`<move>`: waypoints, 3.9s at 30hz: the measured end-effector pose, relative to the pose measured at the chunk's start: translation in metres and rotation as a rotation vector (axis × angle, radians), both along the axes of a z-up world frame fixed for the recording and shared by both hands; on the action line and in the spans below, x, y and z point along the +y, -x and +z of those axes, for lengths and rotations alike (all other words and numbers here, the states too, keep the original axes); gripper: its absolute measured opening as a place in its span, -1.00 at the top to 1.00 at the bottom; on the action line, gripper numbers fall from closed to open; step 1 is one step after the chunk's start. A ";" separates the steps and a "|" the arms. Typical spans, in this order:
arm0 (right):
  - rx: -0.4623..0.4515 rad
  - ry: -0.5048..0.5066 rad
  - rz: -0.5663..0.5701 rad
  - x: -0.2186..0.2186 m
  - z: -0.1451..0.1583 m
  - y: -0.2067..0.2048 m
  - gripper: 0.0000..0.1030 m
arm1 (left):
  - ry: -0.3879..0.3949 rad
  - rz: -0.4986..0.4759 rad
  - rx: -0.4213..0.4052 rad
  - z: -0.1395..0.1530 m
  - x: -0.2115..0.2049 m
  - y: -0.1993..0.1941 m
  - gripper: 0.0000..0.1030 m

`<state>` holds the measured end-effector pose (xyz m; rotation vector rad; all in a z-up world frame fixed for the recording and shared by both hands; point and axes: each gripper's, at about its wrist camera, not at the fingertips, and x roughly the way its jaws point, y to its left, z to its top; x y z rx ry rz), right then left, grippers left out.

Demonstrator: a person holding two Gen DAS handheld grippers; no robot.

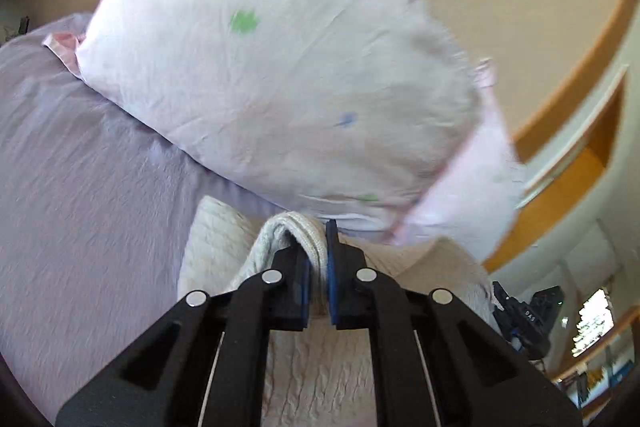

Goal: Fold small clothes

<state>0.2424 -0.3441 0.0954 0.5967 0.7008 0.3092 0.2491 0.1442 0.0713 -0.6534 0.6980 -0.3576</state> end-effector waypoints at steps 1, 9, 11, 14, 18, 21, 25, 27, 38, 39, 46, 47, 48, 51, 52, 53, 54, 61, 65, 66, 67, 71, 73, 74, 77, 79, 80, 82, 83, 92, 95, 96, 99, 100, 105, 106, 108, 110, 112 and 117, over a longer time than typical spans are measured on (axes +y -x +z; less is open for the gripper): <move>0.088 0.027 -0.023 0.003 -0.019 -0.017 0.79 | -0.014 -0.002 0.064 -0.013 -0.005 -0.014 0.82; -0.017 0.048 -0.169 -0.012 -0.023 0.005 -0.97 | -0.033 -0.004 0.043 -0.008 0.011 0.014 -0.56; -0.092 0.029 -0.161 -0.018 -0.015 0.014 -0.97 | -0.063 0.006 0.078 -0.010 0.023 0.015 -0.51; -0.093 0.018 -0.153 -0.028 -0.018 0.019 -0.97 | -0.048 -0.019 0.184 -0.037 0.036 0.008 -0.03; -0.058 -0.020 -0.145 -0.035 -0.024 0.015 -0.97 | -0.022 -0.024 0.248 -0.064 0.039 0.005 0.11; -0.060 -0.036 -0.139 -0.034 -0.023 0.017 -0.97 | -0.001 -0.018 0.238 -0.066 0.040 0.008 0.11; -0.064 -0.042 -0.127 -0.034 -0.021 0.019 -0.97 | -0.006 0.071 0.251 -0.069 0.045 0.015 0.24; -0.088 -0.042 -0.119 -0.038 -0.018 0.022 -0.97 | -0.009 0.118 0.246 -0.069 0.054 0.021 0.07; -0.072 -0.137 -0.089 -0.053 -0.023 0.020 -0.97 | -0.094 -0.013 0.220 -0.059 0.026 0.008 -0.48; -0.075 -0.140 -0.085 -0.053 -0.022 0.020 -0.97 | -0.104 -0.012 0.219 -0.059 0.026 0.008 -0.44; -0.065 -0.137 -0.058 -0.049 -0.023 0.017 -0.97 | -0.139 0.012 0.268 -0.064 0.035 0.012 0.45; -0.063 -0.135 -0.053 -0.047 -0.024 0.017 -0.97 | -0.103 0.014 0.278 -0.067 0.039 0.014 0.55; -0.062 -0.133 -0.049 -0.046 -0.024 0.016 -0.97 | -0.057 0.020 0.281 -0.070 0.043 0.016 0.61; -0.064 -0.124 -0.043 -0.043 -0.023 0.016 -0.97 | 0.033 0.029 0.283 -0.078 0.044 0.020 0.71; -0.065 -0.124 -0.042 -0.043 -0.023 0.017 -0.97 | 0.049 0.031 0.278 -0.077 0.044 0.021 0.72; -0.067 -0.125 -0.043 -0.044 -0.023 0.017 -0.97 | 0.102 0.029 0.269 -0.078 0.045 0.022 0.73; -0.068 -0.127 -0.044 -0.044 -0.022 0.017 -0.97 | 0.145 0.028 0.261 -0.077 0.045 0.022 0.74; -0.092 -0.141 -0.044 -0.049 -0.017 0.020 -0.97 | 0.307 -0.072 0.073 -0.031 0.011 0.025 0.75; -0.092 -0.161 -0.051 -0.054 -0.017 0.021 -0.97 | 0.249 -0.097 0.062 -0.012 -0.010 0.021 0.76; -0.093 -0.168 -0.052 -0.056 -0.017 0.022 -0.97 | 0.242 -0.090 0.069 -0.012 -0.012 0.021 0.76; -0.095 -0.173 -0.056 -0.058 -0.017 0.022 -0.97 | 0.263 -0.096 0.078 -0.013 -0.013 0.020 0.76; -0.106 -0.179 -0.072 -0.061 -0.014 0.024 -0.97 | 0.303 -0.115 0.094 -0.011 -0.029 0.019 0.76; -0.116 -0.173 -0.079 -0.062 -0.012 0.026 -0.97 | 0.327 -0.175 0.075 0.000 -0.057 0.013 0.76; -0.121 -0.166 -0.086 -0.063 -0.011 0.027 -0.97 | 0.351 -0.213 0.064 0.004 -0.074 0.009 0.76; -0.132 -0.134 -0.120 -0.070 -0.009 0.030 -0.97 | 0.458 -0.371 0.033 0.015 -0.150 -0.004 0.76; -0.122 -0.135 -0.131 -0.079 -0.011 0.029 -0.97 | 0.487 -0.490 0.058 0.009 -0.213 -0.013 0.73; -0.111 -0.144 -0.131 -0.084 -0.013 0.028 -0.97 | 0.496 -0.539 0.090 0.002 -0.239 -0.017 0.67; -0.078 -0.175 -0.132 -0.099 -0.019 0.027 -0.97 | 0.539 -0.642 0.194 -0.020 -0.284 -0.023 0.69; -0.060 -0.190 -0.128 -0.105 -0.022 0.026 -0.97 | 0.568 -0.658 0.221 -0.026 -0.290 -0.022 0.65; 0.234 -0.208 -0.013 -0.099 -0.066 0.003 -0.97 | 0.141 -0.367 0.066 0.000 -0.185 -0.004 -0.48; 0.291 -0.178 0.056 -0.081 -0.077 -0.002 -0.97 | 0.030 -0.322 0.166 -0.018 -0.175 -0.009 -0.48; 0.302 -0.163 0.069 -0.076 -0.079 -0.003 -0.97 | 0.014 -0.323 0.200 -0.025 -0.175 -0.010 -0.48; 0.302 -0.099 0.090 -0.063 -0.079 -0.003 -0.90 | 0.006 -0.354 0.251 -0.041 -0.185 -0.010 -0.48; 0.302 -0.083 0.095 -0.060 -0.079 -0.002 -0.83 | 0.005 -0.364 0.253 -0.044 -0.189 -0.010 -0.50; 0.283 -0.126 0.124 -0.055 -0.080 0.000 0.24 | 0.003 -0.389 0.241 -0.056 -0.210 -0.015 -0.41; 0.275 -0.163 0.128 -0.054 -0.081 0.000 0.29 | 0.017 -0.382 0.235 -0.058 -0.207 -0.014 -0.14; 0.253 -0.238 0.140 -0.050 -0.079 0.002 0.31 | 0.079 -0.408 0.223 -0.058 -0.194 -0.011 0.19; 0.196 -0.326 0.208 -0.032 -0.070 0.005 0.32 | 0.105 -0.439 0.186 -0.050 -0.175 0.001 0.29; 0.158 -0.315 0.269 -0.001 -0.059 0.003 0.32 | 0.058 -0.427 0.120 -0.034 -0.155 0.013 0.29; 0.157 -0.041 0.164 0.034 -0.052 -0.003 -0.07 | -0.234 -0.197 0.076 -0.014 -0.095 0.025 -0.09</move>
